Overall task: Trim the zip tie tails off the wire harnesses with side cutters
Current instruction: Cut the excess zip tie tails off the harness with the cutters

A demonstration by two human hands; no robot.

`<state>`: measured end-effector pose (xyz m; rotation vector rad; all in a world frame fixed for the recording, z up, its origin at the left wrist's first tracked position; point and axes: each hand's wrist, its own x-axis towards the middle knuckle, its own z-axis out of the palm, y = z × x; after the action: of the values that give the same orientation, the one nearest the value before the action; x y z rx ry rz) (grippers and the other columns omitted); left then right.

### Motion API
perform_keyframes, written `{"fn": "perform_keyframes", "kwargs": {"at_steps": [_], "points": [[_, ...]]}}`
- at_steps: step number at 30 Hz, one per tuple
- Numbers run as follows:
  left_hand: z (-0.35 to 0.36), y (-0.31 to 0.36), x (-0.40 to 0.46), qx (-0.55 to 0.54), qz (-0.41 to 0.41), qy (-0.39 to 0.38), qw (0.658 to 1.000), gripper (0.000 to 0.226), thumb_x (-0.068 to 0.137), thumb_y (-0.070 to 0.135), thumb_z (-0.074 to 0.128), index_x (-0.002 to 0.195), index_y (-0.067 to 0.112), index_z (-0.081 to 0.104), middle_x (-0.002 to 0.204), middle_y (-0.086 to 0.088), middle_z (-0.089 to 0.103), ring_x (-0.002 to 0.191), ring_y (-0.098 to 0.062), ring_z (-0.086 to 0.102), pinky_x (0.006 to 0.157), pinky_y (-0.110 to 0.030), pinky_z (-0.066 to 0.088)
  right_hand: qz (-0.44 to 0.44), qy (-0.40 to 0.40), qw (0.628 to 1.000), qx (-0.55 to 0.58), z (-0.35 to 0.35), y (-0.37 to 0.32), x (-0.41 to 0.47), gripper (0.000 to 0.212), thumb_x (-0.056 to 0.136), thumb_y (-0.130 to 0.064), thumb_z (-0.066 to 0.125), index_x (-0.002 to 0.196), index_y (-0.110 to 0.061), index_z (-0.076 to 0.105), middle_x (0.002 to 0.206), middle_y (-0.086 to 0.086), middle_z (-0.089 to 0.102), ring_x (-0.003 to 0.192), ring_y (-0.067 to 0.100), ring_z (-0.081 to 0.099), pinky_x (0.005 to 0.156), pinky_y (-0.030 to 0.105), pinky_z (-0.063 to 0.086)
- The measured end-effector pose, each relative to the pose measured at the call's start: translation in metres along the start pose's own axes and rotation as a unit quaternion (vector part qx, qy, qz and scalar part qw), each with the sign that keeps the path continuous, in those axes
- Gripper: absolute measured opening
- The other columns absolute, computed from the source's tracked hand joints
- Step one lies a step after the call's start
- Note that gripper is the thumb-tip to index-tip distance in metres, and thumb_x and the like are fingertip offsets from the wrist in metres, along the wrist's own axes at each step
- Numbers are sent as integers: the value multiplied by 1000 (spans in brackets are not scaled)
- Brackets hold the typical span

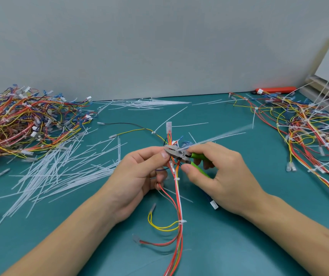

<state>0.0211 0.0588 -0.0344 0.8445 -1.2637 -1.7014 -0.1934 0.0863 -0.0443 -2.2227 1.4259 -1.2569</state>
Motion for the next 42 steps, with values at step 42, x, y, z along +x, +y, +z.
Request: {"fn": "perform_keyframes", "kwargs": {"at_steps": [42], "points": [[5, 3, -1, 14, -3, 29, 999, 11, 86, 25, 67, 83, 21, 76, 71, 4, 65, 51, -11, 46, 48, -22, 39, 86, -71, 988, -103, 3, -12, 0, 41, 91, -74, 35, 85, -34, 44, 77, -12, 48, 80, 15, 45, 71, 33, 36]]}}
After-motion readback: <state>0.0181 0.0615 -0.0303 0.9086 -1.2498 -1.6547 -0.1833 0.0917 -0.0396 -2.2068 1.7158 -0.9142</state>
